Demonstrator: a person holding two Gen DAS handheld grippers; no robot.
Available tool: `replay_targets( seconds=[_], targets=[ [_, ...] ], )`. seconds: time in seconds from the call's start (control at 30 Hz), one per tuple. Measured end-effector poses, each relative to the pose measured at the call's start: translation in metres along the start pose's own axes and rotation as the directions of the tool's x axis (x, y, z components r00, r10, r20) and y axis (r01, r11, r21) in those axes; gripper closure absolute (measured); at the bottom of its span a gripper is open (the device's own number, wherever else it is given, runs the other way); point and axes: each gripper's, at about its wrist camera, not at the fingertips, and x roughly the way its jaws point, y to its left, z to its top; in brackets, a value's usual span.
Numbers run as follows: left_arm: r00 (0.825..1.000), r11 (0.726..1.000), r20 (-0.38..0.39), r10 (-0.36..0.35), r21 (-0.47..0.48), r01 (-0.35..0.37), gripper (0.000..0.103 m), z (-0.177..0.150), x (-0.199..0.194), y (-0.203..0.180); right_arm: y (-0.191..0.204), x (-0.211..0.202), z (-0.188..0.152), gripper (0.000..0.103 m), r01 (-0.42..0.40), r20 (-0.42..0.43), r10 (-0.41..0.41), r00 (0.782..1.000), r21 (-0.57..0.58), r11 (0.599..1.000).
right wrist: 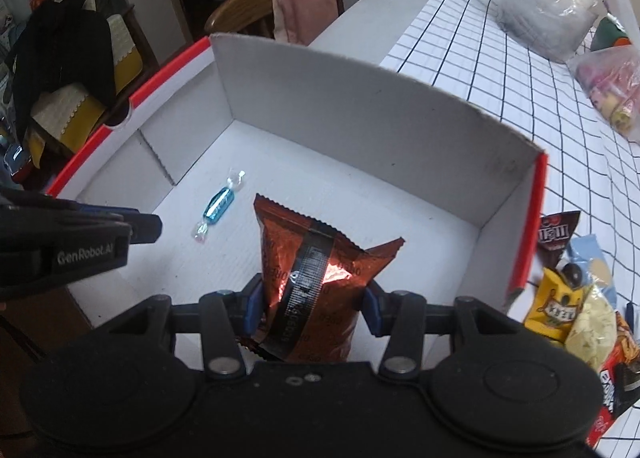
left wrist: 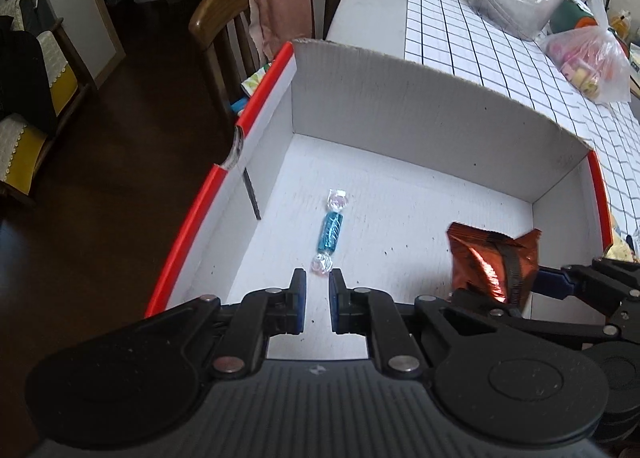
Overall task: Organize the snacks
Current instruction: 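Carry both snacks over the shoebox and open both grippers to drop them, then withdraw both tools from the shoebox back toward the snack pile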
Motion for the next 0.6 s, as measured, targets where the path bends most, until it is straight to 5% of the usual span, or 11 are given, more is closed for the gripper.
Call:
replay_targets(
  seconds=[0.4, 0.5, 0.6],
  targets=[
    [0.999, 0.999, 0.036, -0.023, 0.026, 0.022, 0.092, -0.008, -0.009, -0.006, -0.010, -0.017, -0.010, 0.046, -0.047, 0.022, 0.046, 0.999, 0.053, 0.997],
    [0.997, 0.999, 0.063, -0.038, 0.036, 0.036, 0.092, -0.010, -0.019, -0.009, -0.013, -0.034, -0.012, 0.033, -0.055, 0.062, 0.051, 0.997, 0.063, 0.996],
    [0.995, 0.998, 0.085, -0.055, 0.039, 0.052, 0.092, -0.012, -0.029, -0.012, -0.020, -0.051, -0.013, 0.032, -0.074, 0.100, 0.066, 0.993, 0.076, 0.994]
  ],
)
